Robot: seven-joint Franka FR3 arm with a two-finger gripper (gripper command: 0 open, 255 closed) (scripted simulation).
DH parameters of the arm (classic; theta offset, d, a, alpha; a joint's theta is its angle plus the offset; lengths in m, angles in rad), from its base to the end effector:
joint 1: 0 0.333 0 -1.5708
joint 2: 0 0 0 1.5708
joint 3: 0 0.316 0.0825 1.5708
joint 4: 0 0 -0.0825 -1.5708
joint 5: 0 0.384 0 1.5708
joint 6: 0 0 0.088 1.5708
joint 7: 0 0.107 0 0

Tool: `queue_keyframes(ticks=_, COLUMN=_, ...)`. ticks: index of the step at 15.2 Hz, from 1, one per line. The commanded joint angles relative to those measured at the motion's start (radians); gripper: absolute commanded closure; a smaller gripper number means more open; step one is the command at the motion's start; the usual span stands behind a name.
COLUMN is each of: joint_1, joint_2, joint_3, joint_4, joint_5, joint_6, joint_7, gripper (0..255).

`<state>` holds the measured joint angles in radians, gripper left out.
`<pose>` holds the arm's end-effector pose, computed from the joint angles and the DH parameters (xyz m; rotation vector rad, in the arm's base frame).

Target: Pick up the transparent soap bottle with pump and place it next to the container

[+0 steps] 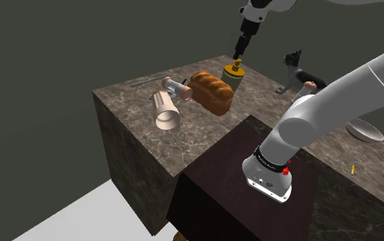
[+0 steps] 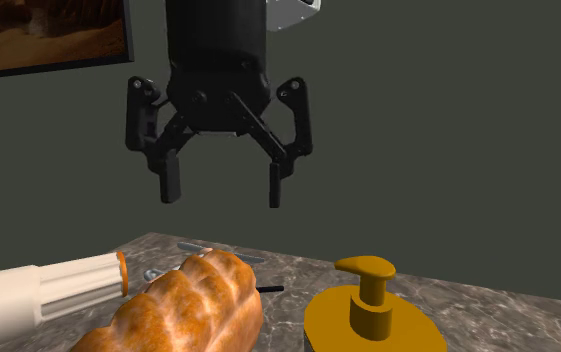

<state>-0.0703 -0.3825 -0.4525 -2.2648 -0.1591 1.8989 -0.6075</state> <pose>0.3741 -0.2449 0.4934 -3.1114 -0.2612 0.0078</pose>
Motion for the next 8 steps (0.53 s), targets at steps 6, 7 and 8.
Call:
queue_keyframes(ticks=6, joint_1=-0.004, joint_2=0.247, joint_3=-0.146, joint_4=0.165, joint_5=0.101, joint_6=0.071, joint_7=-0.225, gripper=0)
queue_keyframes(ticks=7, joint_1=-0.008, joint_2=0.288, joint_3=-0.163, joint_4=0.195, joint_5=0.126, joint_6=0.076, joint_7=-0.261, gripper=0)
queue_keyframes(ticks=8, joint_1=-0.013, joint_2=0.331, joint_3=-0.179, joint_4=0.225, joint_5=0.153, joint_6=0.080, joint_7=-0.297, gripper=0)
